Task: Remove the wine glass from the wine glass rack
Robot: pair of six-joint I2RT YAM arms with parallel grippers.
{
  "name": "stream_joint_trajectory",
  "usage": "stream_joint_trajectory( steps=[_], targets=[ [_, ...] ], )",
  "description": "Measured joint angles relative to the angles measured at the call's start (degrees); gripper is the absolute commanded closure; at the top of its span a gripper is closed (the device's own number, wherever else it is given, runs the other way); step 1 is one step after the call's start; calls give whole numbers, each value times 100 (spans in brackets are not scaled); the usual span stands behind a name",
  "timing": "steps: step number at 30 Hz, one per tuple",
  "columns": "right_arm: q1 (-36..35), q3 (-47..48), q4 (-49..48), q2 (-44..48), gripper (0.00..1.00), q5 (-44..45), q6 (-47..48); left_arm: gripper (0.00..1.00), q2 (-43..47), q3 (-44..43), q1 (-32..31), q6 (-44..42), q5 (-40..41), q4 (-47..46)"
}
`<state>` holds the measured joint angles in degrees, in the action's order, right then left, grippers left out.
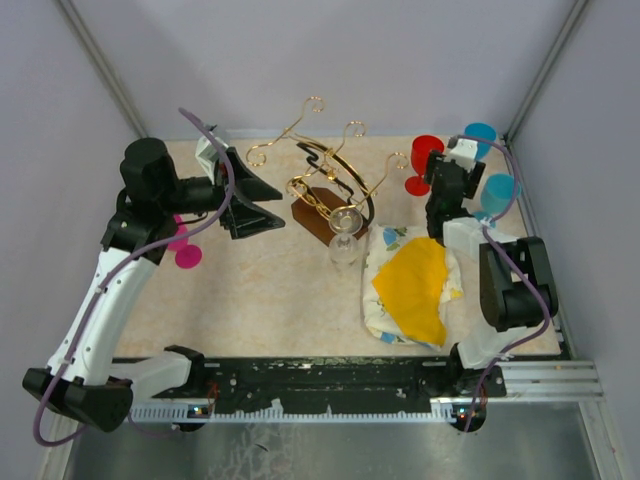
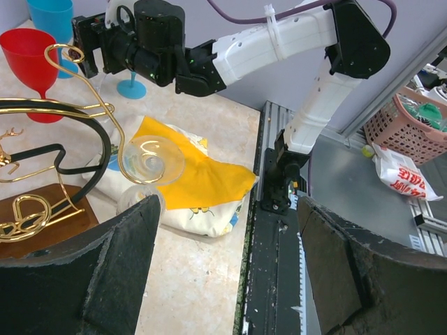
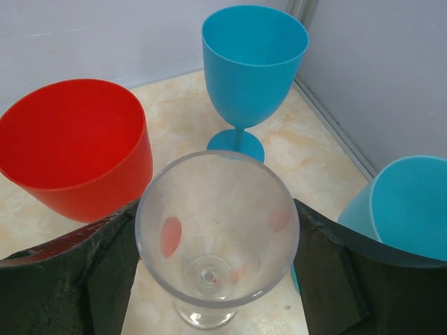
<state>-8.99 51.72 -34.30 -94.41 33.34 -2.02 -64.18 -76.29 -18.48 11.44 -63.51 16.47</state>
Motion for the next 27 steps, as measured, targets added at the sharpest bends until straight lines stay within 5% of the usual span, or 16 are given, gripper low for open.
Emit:
stream_joint_trajectory(
  steps=[5, 19, 21, 24, 27],
  targets=[
    [-7, -11, 118, 55, 1, -4, -26, 16, 0, 0, 0, 2, 17, 26],
    [-37, -184, 986, 2295, 1, -35, 0, 19, -4, 350, 0, 264, 289, 28],
    [-48, -184, 1252, 2656, 8, -37, -7, 19, 0, 350, 0, 284, 352, 31],
    [-74, -11, 2135, 3222, 35, -140, -186, 19, 11, 350, 0, 297, 455, 48],
    [-140, 619, 3320, 3585, 45, -597, -684, 19, 20, 350, 0, 321, 586, 68]
  ],
)
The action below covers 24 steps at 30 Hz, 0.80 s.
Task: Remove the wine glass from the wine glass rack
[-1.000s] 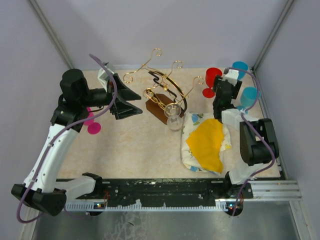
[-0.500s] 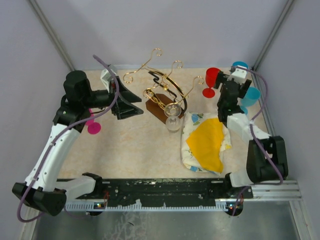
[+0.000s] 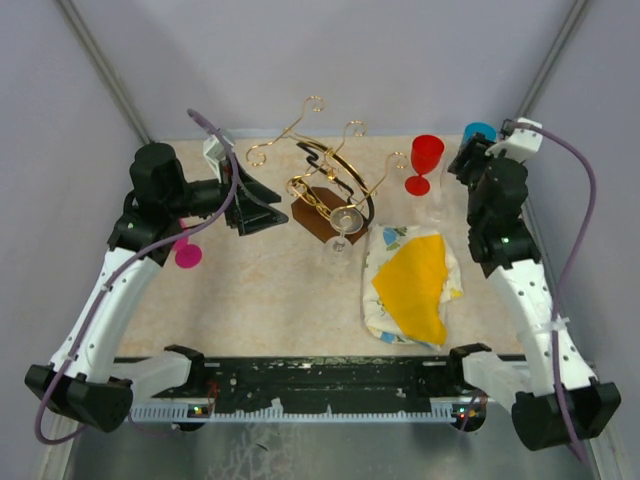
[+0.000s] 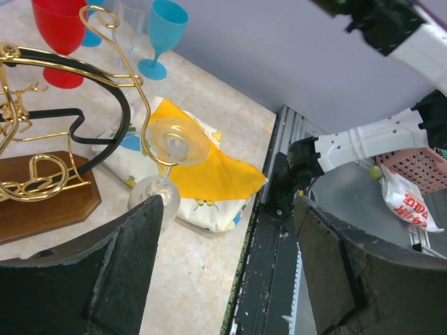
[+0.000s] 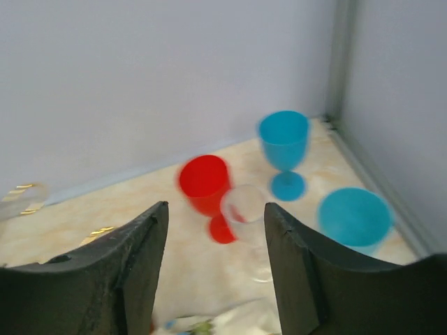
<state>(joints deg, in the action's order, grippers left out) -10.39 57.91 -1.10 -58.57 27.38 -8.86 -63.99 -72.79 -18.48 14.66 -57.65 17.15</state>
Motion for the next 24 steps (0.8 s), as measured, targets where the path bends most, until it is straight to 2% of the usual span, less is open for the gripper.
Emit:
stream_joint_trajectory(
  steps=[3, 6, 12, 17, 24],
  targets=[
    [-94, 793, 1078, 238, 47, -957, -804, 20, 0, 0, 0, 68, 127, 0],
    [-127, 1244, 1821, 299, 51, -2315, -1687, 20, -2, -2, 0, 146, 201, 0],
    [-413, 870, 2505, -63, 49, -4282, -2966, 19, -2, -44, 0, 232, 328, 7],
    [-800, 428, 2802, -647, 49, -5125, -3462, 19, -2, -46, 0, 313, 409, 9],
    [-933, 402, 2780, -691, 49, -5674, -3685, 19, -7, -46, 0, 380, 431, 11]
  ],
)
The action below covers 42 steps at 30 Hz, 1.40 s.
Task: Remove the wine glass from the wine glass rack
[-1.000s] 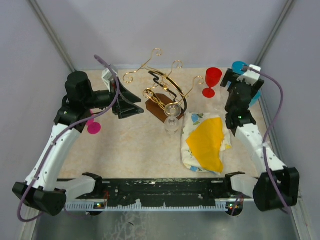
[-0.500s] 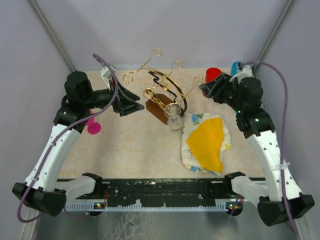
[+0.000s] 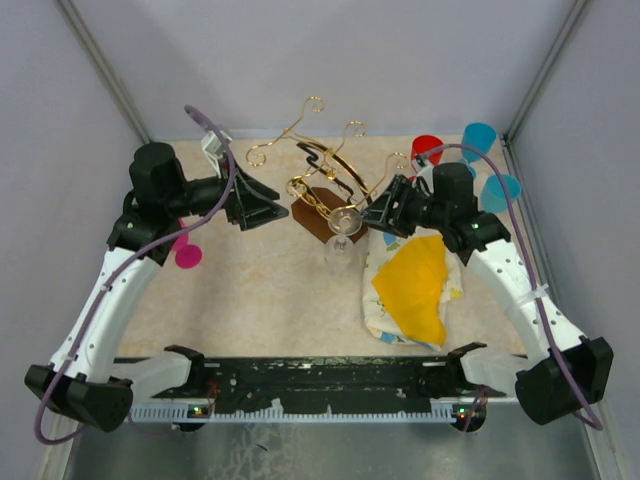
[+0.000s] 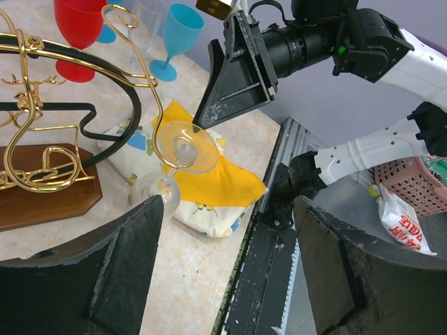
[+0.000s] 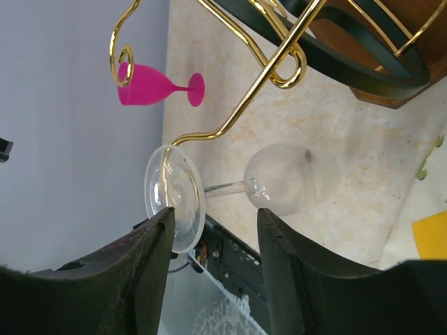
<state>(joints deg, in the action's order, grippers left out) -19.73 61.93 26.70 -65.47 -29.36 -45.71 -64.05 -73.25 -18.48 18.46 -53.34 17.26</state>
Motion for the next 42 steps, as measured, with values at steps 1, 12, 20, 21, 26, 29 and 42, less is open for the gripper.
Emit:
stream_joint_trajectory(
  steps=[1, 12, 20, 21, 26, 29, 42],
  targets=[
    [-2, 0, -46, 0, 49, -72, -42, 19, -4, 0, 0, 13, 0, 0],
    [-37, -122, -455, 2, 56, -522, -247, 19, -55, 0, 0, 127, 2, -11],
    [-79, -153, -527, -7, 73, -704, -256, 19, -55, 0, 0, 127, 42, -13],
    [-79, -153, -542, -7, 73, -721, -256, 19, -55, 0, 0, 127, 46, -13],
    [-96, -155, -667, -33, 80, -844, -258, 19, -55, 0, 0, 127, 83, -13],
    [-114, -199, -813, -61, 83, -881, -315, 19, -55, 0, 0, 127, 90, -13],
    [-168, -378, -1432, -286, 100, -1241, -664, 20, -55, 0, 0, 127, 111, -13]
  ],
)
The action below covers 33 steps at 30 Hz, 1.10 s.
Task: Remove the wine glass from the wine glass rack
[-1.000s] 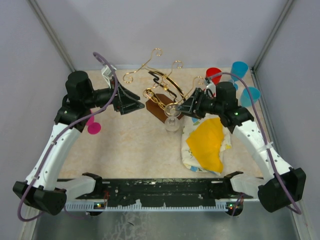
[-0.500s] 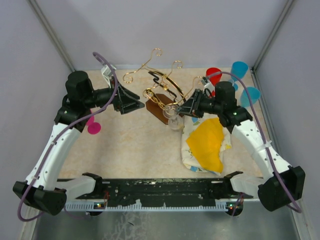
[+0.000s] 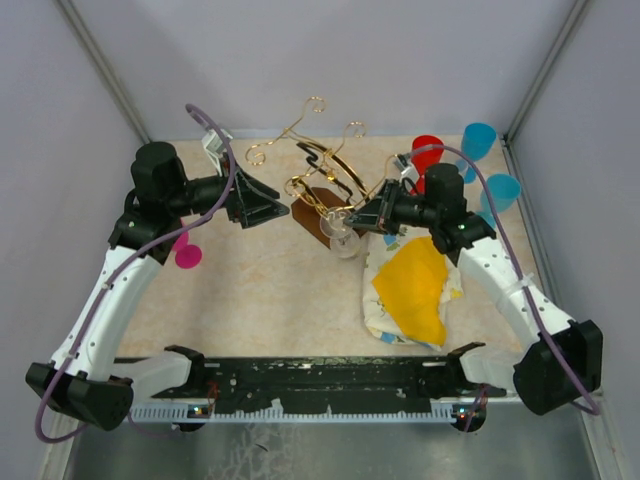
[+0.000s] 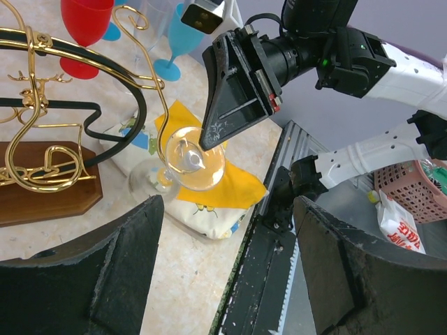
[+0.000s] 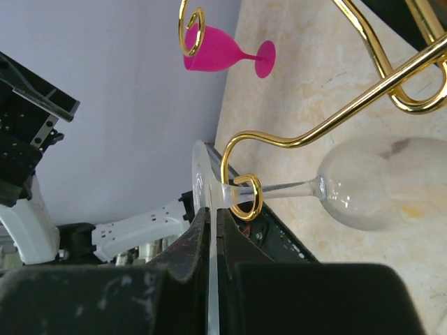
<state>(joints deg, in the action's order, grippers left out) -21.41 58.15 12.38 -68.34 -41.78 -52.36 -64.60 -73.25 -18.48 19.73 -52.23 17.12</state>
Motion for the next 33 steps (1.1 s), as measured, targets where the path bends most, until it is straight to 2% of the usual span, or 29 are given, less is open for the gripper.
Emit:
stream_joint_trajectory(
  steps=[12, 19, 25, 33],
  targets=[
    [-24, -236, -1193, -278, 100, -411, -905, 20, 0, 0, 0, 4, -2, 0],
    [-13, -236, -1451, -306, 100, -319, -1047, 20, 17, 0, 0, 0, 0, 2],
    [345, -236, -1340, -280, 100, -245, -986, 20, 59, 0, 0, -26, 15, 33],
    [1241, -227, -439, 245, 100, -361, -614, 20, 70, 0, 0, 0, 15, 44]
  ],
)
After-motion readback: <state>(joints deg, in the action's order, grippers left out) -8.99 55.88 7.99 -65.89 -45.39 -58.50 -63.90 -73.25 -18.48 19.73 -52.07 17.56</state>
